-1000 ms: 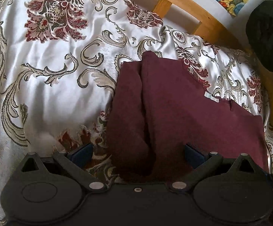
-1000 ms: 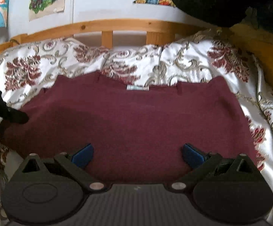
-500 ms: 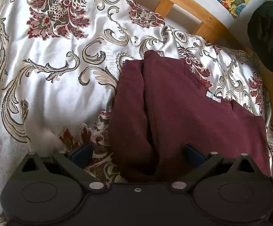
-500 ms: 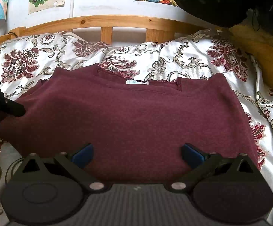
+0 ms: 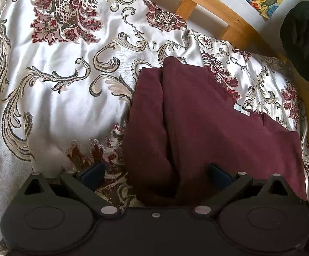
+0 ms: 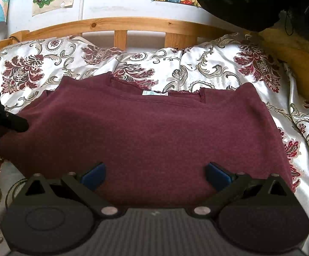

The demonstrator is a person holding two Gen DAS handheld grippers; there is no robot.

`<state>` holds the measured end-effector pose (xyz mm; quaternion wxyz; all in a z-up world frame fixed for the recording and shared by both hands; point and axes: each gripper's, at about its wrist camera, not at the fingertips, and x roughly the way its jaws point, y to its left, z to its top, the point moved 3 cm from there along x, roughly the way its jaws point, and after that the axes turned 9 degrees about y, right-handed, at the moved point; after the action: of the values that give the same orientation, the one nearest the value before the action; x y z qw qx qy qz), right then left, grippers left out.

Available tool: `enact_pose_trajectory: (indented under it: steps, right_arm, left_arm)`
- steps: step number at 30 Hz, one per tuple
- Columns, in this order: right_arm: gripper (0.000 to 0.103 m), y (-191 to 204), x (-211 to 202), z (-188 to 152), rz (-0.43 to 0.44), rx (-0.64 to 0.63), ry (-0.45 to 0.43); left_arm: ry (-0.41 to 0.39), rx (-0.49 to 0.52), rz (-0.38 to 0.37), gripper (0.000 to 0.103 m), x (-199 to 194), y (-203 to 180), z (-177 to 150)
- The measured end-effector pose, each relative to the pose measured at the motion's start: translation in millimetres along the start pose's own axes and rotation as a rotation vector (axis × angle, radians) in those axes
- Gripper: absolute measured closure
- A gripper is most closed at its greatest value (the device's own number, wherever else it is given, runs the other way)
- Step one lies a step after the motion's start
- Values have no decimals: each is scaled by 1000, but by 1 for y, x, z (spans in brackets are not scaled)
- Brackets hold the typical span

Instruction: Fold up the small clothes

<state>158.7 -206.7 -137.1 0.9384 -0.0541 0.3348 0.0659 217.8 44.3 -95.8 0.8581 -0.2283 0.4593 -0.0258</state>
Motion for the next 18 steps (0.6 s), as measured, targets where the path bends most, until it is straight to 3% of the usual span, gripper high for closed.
enact_pose_trajectory:
  steps: [18]
  right_arm:
    - [1,0,0,0,-2,-1,0]
  left_arm:
    - [-2,15,1,1,0,0,-1]
